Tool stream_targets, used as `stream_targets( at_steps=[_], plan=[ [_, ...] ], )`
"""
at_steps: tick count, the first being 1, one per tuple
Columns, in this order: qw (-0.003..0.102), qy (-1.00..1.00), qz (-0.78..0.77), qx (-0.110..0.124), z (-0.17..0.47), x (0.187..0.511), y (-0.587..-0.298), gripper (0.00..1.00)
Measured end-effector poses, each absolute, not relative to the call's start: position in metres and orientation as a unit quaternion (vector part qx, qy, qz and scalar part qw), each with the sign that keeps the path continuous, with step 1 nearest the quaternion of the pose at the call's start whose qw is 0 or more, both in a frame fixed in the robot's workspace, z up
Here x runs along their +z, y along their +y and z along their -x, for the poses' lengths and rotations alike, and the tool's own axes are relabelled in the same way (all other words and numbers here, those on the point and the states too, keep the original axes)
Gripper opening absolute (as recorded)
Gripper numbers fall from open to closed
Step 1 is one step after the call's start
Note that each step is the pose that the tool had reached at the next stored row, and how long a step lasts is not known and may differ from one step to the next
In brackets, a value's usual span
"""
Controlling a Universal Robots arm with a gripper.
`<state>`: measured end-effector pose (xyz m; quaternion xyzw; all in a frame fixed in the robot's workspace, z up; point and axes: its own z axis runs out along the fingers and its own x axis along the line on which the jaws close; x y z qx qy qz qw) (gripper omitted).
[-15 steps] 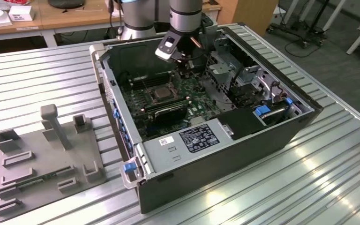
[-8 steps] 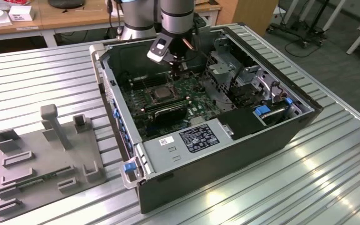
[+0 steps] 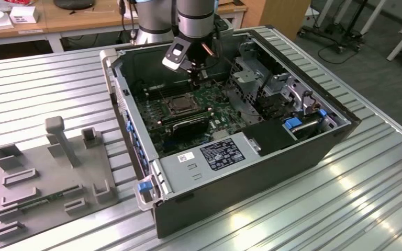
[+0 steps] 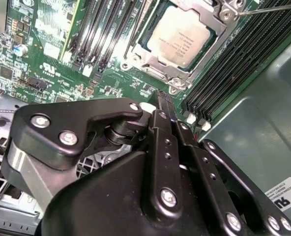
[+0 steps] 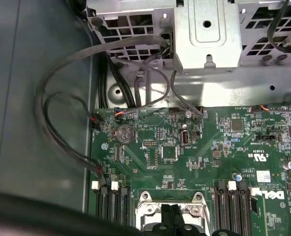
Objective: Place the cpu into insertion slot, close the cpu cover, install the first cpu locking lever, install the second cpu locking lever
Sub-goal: 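Close the cpu cover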
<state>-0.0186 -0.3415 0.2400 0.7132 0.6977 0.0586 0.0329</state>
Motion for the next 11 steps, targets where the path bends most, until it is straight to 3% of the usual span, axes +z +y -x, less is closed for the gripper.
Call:
stream_targets(
  at_steps=[4, 9, 11],
  plan=[
    [0.031, 0.698, -0.713, 0.056, 0.0188, 0.2399, -0.3415, 0.11],
    [0.004, 0.699, -0.715, 0.029, 0.0183, 0.239, -0.3415, 0.11],
    [-0.001, 0.699, -0.715, 0.024, 0.0183, 0.2389, -0.3415, 0.11]
  ],
)
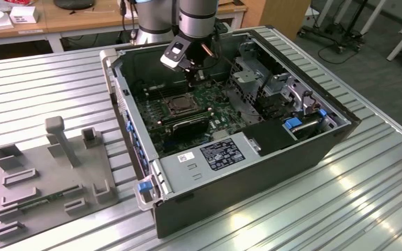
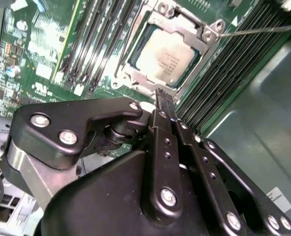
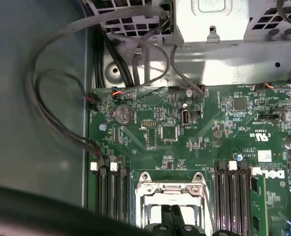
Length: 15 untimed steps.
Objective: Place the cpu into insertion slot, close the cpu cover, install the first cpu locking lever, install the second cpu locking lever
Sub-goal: 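Close the cpu cover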
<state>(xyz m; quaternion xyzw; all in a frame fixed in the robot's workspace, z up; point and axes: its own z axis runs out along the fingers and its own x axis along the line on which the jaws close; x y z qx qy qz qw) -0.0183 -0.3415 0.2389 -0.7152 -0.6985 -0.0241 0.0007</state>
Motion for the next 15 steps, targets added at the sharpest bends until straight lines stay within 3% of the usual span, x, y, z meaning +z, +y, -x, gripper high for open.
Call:
stream_targets(
  at_steps=[15],
  plan=[
    [0.002, -0.74, 0.672, -0.024, 0.0183, 0.2384, -0.3415, 0.11]
  ],
)
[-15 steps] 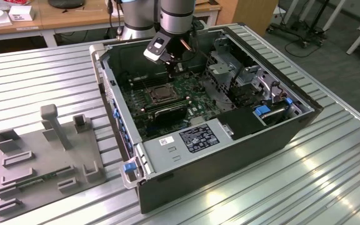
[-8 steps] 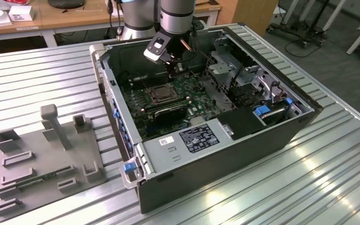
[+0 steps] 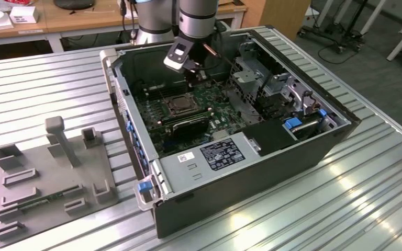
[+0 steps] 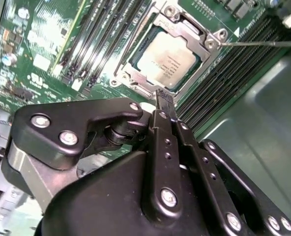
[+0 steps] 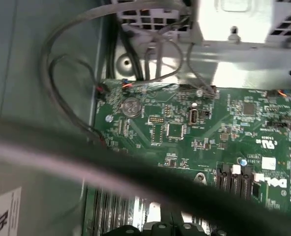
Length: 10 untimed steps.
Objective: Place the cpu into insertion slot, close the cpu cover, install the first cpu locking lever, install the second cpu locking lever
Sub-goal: 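Close the cpu cover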
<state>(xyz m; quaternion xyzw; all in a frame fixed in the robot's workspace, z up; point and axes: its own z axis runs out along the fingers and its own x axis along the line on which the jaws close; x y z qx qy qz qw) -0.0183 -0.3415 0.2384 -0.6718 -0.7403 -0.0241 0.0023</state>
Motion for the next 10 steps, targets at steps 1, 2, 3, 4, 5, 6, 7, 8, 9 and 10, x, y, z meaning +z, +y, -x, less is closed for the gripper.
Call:
stream_targets(
  at_steps=[1, 2, 3, 4, 5, 6, 7, 8, 9, 10],
  plan=[
    [0.002, -0.746, 0.665, -0.024, 0.0183, 0.2384, -0.3415, 0.11],
    [0.003, -0.753, 0.658, -0.024, 0.0183, 0.2383, -0.3415, 0.11],
    [0.003, -0.758, 0.651, -0.024, 0.0183, 0.2382, -0.3415, 0.11],
    [0.003, -0.765, 0.644, -0.024, 0.0183, 0.2382, -0.3415, 0.11],
    [0.003, -0.77, 0.637, -0.024, 0.0183, 0.2381, -0.3415, 0.11],
    [0.004, -0.776, 0.63, -0.024, 0.0183, 0.2381, -0.3415, 0.11],
    [0.004, -0.781, 0.623, -0.024, 0.0183, 0.238, -0.3415, 0.11],
    [0.004, -0.787, 0.617, -0.024, 0.0183, 0.238, -0.3415, 0.11],
    [0.004, -0.792, 0.61, -0.024, 0.0183, 0.238, -0.3415, 0.11],
    [0.005, -0.797, 0.603, -0.024, 0.0183, 0.2379, -0.3415, 0.11]
  ],
)
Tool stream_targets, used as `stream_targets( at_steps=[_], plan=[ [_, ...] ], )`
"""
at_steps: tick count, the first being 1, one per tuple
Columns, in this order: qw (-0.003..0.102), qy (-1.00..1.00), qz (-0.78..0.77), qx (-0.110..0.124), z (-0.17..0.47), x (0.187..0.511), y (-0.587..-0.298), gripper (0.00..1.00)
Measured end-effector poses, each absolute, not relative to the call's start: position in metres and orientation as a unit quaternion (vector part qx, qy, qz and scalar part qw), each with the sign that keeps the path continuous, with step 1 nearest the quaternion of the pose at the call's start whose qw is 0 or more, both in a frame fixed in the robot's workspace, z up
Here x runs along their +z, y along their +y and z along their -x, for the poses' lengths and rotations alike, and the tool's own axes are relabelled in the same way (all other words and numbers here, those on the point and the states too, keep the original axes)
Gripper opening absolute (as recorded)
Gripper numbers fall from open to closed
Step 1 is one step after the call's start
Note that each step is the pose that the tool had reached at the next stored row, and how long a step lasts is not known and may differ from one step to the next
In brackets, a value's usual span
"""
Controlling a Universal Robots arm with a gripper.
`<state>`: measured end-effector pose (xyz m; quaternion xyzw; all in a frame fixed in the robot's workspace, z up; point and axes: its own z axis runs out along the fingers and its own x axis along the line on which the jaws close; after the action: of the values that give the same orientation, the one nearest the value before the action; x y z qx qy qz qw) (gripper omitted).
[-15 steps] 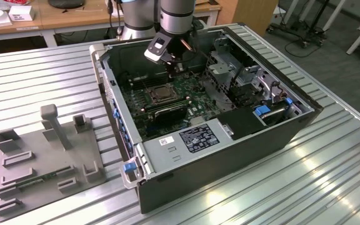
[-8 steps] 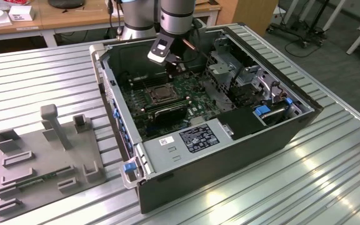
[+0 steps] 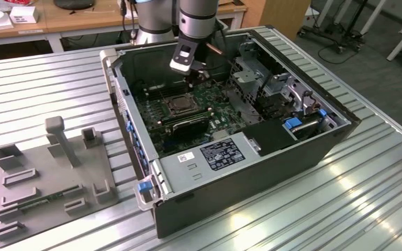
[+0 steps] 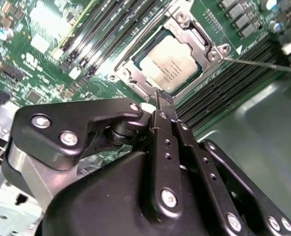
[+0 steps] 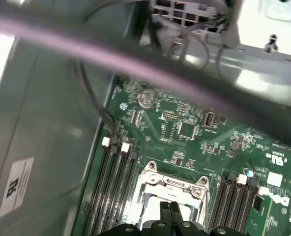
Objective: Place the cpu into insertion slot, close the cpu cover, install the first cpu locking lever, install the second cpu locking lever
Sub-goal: 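Close the cpu cover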
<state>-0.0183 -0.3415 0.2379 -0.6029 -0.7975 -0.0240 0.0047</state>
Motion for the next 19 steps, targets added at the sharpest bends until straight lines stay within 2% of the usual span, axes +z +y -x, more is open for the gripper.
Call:
stream_targets(
  at_steps=[19],
  plan=[
    [0.008, -0.842, 0.539, -0.025, 0.0183, 0.2378, -0.3415, 0.11]
  ],
)
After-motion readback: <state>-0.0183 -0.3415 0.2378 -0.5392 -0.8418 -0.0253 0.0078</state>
